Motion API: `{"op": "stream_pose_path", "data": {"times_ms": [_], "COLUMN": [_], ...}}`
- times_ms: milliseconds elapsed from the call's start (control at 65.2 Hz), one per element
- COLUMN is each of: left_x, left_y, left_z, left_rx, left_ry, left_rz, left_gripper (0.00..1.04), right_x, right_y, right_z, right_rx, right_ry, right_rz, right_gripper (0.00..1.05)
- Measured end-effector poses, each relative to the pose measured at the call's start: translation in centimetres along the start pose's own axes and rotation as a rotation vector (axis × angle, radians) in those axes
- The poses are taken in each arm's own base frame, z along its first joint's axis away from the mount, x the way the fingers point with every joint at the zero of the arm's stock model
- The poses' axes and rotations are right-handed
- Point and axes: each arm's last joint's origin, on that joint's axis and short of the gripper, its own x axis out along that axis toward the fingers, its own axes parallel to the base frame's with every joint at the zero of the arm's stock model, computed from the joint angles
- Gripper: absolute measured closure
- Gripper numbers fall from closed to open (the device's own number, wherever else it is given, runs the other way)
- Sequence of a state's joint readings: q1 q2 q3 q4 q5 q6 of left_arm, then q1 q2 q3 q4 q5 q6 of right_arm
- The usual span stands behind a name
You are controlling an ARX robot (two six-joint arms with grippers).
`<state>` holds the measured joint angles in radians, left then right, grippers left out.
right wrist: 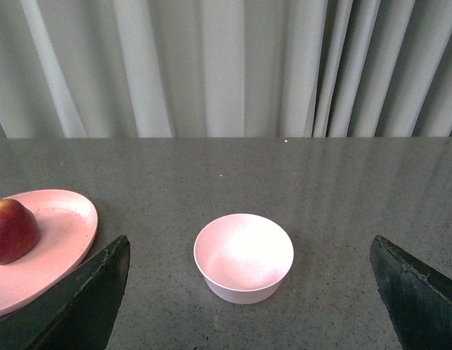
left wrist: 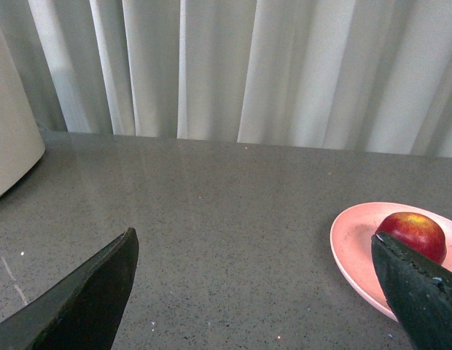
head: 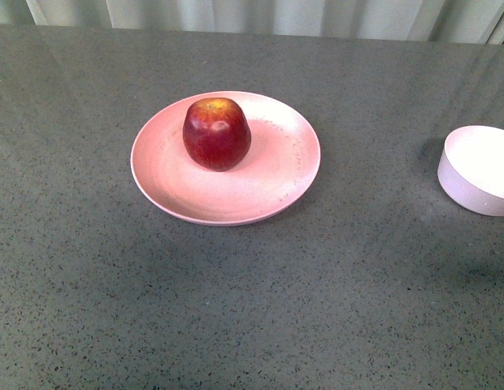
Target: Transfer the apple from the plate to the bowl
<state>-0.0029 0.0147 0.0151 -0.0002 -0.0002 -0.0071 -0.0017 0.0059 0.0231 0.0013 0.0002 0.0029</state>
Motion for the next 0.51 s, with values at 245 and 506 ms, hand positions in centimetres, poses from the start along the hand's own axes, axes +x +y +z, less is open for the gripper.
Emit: {"op": "stream_pose_path", "data": {"times_ms": [245, 506], "left_x": [0.00, 0.00], "left_y": [0.00, 0.00], "left_z": [0.00, 0.00], "left_rx": [0.000, 0.000], "left_ry": [0.000, 0.000], "left_rz": [0.000, 0.000], "left_gripper": [0.09, 0.09], "right_x": [0.00, 0.00], "right_y": [0.00, 0.00], "right_z": [0.00, 0.00], "right_rx": [0.000, 0.000], "right_ry": [0.000, 0.000], "right_rz": [0.000, 0.000], "right_gripper": [0.09, 0.09]}}
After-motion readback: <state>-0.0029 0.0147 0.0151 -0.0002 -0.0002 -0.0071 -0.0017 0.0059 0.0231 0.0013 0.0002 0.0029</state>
